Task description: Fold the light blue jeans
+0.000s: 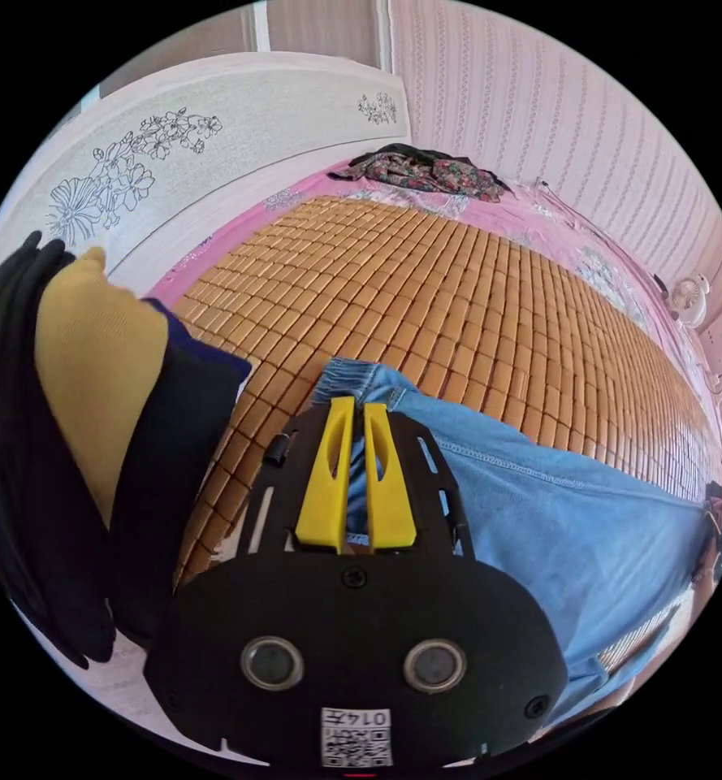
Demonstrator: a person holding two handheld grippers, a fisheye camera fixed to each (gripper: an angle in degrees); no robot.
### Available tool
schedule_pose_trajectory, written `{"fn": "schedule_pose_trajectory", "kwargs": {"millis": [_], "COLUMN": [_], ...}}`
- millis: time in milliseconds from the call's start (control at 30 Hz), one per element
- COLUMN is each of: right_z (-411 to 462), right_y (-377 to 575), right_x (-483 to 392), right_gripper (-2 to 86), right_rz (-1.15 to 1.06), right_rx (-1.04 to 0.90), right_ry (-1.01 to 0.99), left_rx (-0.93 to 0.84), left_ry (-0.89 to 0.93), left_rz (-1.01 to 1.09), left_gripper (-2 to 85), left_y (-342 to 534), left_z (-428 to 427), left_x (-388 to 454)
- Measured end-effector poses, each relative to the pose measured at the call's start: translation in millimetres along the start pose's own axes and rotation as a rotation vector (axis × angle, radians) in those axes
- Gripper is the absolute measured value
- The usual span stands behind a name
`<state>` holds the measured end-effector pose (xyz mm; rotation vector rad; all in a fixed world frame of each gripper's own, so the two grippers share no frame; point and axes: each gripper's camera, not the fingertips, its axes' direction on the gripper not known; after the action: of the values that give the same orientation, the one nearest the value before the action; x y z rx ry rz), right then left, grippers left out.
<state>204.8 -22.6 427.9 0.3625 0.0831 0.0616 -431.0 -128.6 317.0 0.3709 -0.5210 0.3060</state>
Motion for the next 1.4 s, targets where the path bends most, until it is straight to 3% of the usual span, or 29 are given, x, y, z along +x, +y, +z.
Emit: {"fn": "schedule_pose_trajectory", "kwargs": {"millis": [133, 267, 333, 433, 600, 767, 967, 1100, 1200, 1400], "right_z": [-14, -9, -30, -78, -136, -178, -189, -188, -170, -211], "right_y": [-8, -1, 15, 66, 192, 313, 352, 347, 351, 377], "right_x": [31, 51, 55, 65, 109, 144, 150, 139, 143, 178], "right_gripper": [3.7, 6.8, 7.9, 8.3, 9.8, 11.1, 11.8, 11.2, 10.1, 2.3], "right_rz": [0.149, 0.236, 0.197, 0.093, 0.072, 0.102, 0.089, 0.031, 0.017, 0.021], "right_rx": [0.061, -0.032, 0.013, 0.078, -0.049, -0.191, -0.195, -0.153, -0.251, -0.196], "right_ry": [-0.008, -0.005, -0.066, -0.114, -0.171, -0.113, -0.235, -0.179, -0.174, -0.311], "left_rx": [0.112, -0.013, 0.024, 0.032, -0.108, -0.202, -0.296, -0.291, -0.3, -0.344], "left_ry": [0.098, 0.235, 0.251, 0.323, 0.314, 0.502, 0.631, 0.706, 0.684, 0.65], "left_rz": [0.011, -0.056, -0.076, -0.021, 0.202, 0.133, 0.455, 0.545, 0.645, 0.81], "left_gripper": [2.2, 6.2, 6.5, 6.9, 5.2, 4.4, 6.5, 7.2, 7.6, 8.5], "left_y": [-27, -42, -32, 3, 125, 216, 279, 299, 311, 336], "left_z": [-11, 11, 2, -21, -59, -85, -108, -116, -119, -123], "left_x": [22, 33, 32, 32, 49, 68, 180, 245, 287, 344]}}
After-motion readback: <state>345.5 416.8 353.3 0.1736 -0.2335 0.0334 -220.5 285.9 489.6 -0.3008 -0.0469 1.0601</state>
